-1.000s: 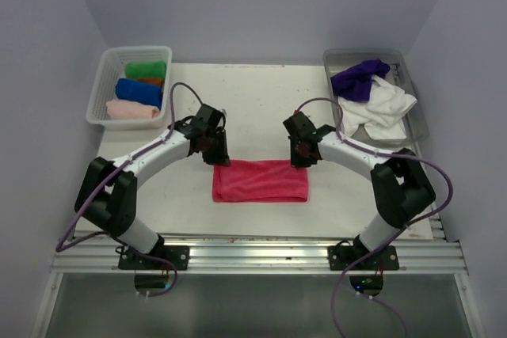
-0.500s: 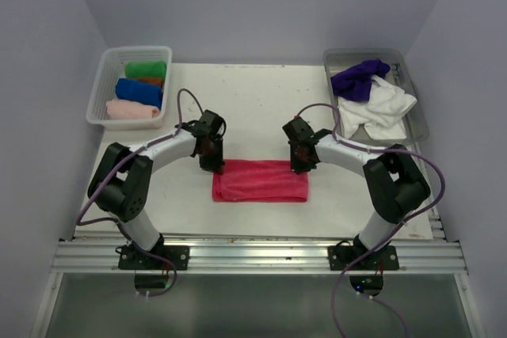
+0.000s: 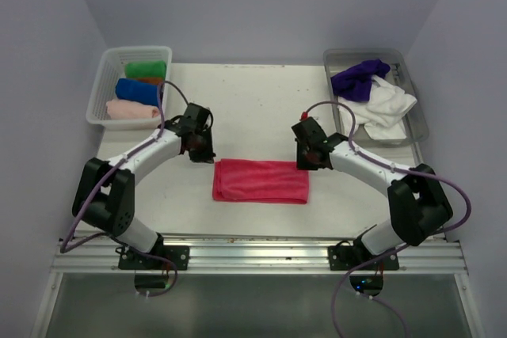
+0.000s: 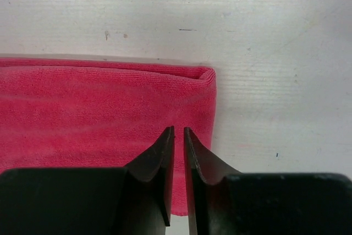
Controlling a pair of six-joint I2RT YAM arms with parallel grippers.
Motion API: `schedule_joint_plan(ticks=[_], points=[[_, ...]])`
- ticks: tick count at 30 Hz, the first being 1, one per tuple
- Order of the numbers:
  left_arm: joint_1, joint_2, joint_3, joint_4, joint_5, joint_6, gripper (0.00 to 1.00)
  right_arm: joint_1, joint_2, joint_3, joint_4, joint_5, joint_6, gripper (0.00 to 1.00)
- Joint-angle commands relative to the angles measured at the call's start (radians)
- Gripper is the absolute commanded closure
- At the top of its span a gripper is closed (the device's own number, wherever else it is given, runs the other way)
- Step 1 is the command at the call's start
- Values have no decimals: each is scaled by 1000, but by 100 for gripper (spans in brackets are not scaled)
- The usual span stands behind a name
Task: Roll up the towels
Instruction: Fold the towel
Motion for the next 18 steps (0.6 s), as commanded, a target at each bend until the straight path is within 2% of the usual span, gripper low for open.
schedule_joint_plan(ticks=[1,4,5,12,18], points=[[2,-90,7,1,-25,16,92,-4,-9,-10,-24,28,13,81],[0,-104,4,-4,-16,25,92,-4,2,-34,-12,8,25,77],[-1,-110,-2,-4,-16,26,92,-6,-1,-49,0,-5,27,68],[-4,-77,-37,15,-8,37,92,-9,-13,-88,37,-32,33,50],[-3,-41,-63,31,-14,48,93,-15,-42,-117,28,-22,31,46]])
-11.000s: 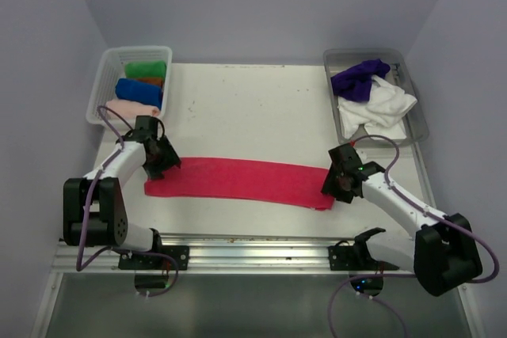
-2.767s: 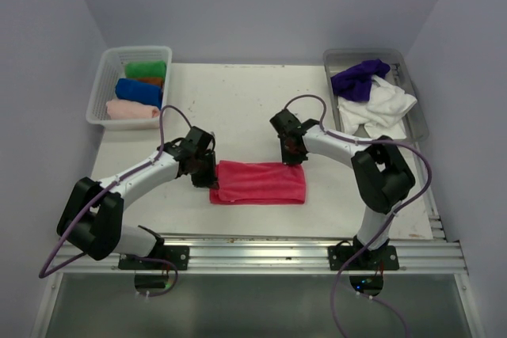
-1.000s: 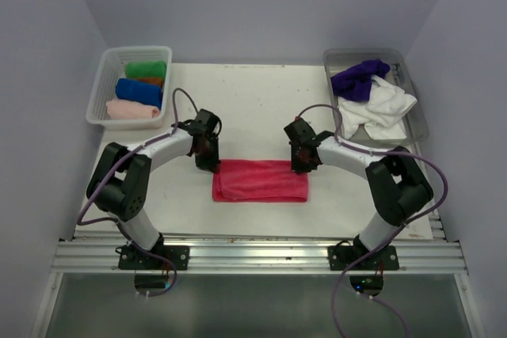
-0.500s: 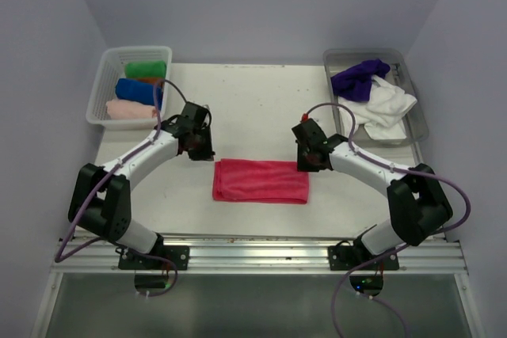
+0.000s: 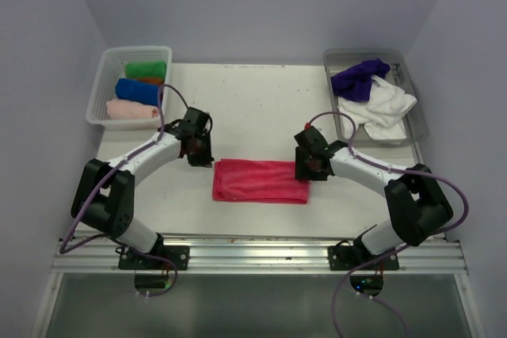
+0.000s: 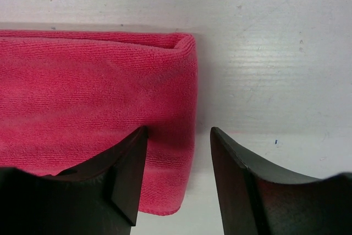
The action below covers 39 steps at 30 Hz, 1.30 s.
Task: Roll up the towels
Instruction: Fold the towel
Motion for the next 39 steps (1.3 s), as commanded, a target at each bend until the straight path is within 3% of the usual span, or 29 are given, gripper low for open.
schedule_joint_plan(ticks=[1,9,12,19,22,28,32,39], points=[[-5,21,-31,36,12,26,93,-8,-44,-24,16,2,12,46],[-22,38,-68,58,12,7,97,-30,-53,-65,57,-38,18,50],[-33,1,-48,31,-25,-14,97,-33,-50,-73,60,-38,24,59],[-86,-117,-27,-39,-71,-49,97,-14,-102,-151,66,-44,105,61],[-124,-131,-39,-55,-58,-62,97,21,-142,-205,70,-48,186,60],[-209,-132,-85,-56,-5,-97,97,264,-202,-253,68,9,405,59],[-226,-82,-110,-51,-5,-89,97,395,-203,-247,61,32,441,56],[-226,96,25,-42,-83,-22,97,397,-315,-184,-110,189,426,50]])
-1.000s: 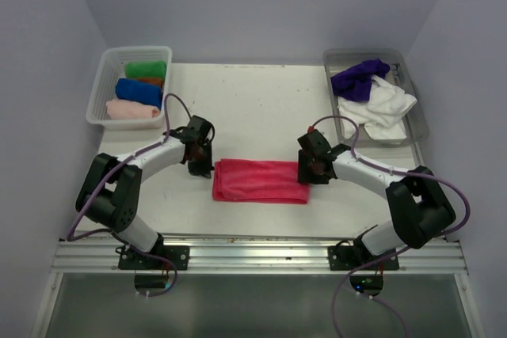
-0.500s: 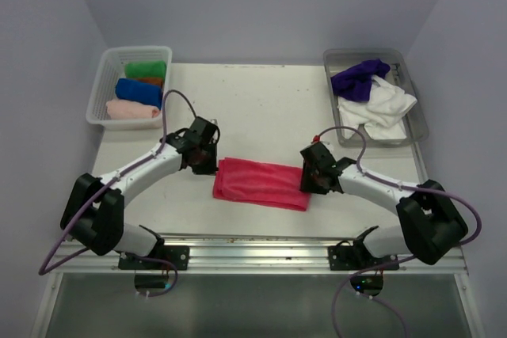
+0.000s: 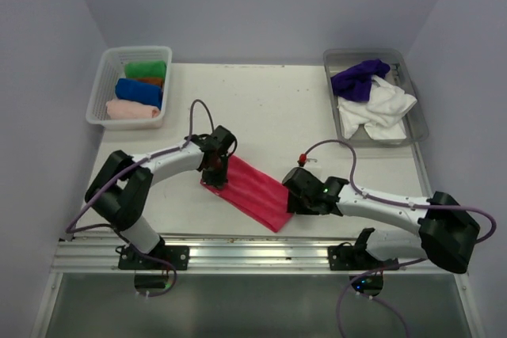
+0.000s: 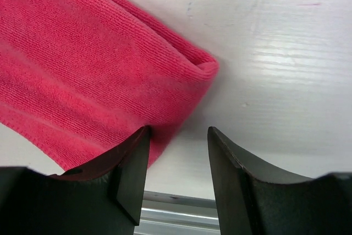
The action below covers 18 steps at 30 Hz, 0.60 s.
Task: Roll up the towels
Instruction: Fold the towel
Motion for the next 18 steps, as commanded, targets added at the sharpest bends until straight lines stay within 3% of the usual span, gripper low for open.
schedule_joint_plan(ticks=[1,8,11,14,18], points=[[-2,101,119,20,-59,52,97,-3,-108,40,-104,122,33,49],[-2,353,409,40,-24,139,98,-33,-225,-3,-125,140,52,48],[-2,438,550,-43,-56,155,100,-43,-259,5,-153,148,47,47],[-2,393,592,-74,-120,173,100,-55,-256,14,-157,151,17,45],[5,271,586,-97,-147,185,92,-70,-170,60,-135,142,-57,45]])
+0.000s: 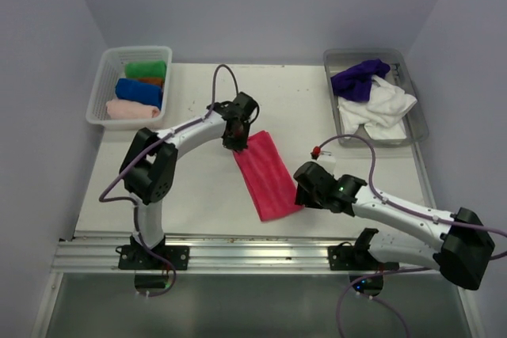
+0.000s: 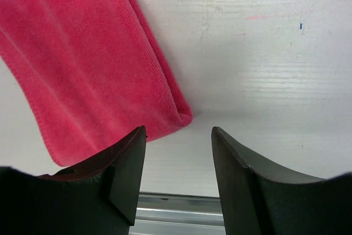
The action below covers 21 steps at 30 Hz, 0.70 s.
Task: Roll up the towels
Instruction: Fold the towel
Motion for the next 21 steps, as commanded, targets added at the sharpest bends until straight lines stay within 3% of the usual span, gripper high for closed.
schedule_joint_plan(ticks=[1,6,12,17,21], points=[[6,-127,18,-44,-49,30,92,-16,79,72,-1,35,-71,45],[7,-185,-93,8,72,-1,93,-118,204,125,91,-83,-183,48],[-5,-246,-283,177,291,-55,93,-125,246,123,141,-137,-212,49],[-7,-164,-326,244,308,-56,93,-123,307,108,202,-181,-217,50],[-3,-67,-276,255,281,-43,94,-123,384,99,249,-212,-203,50]])
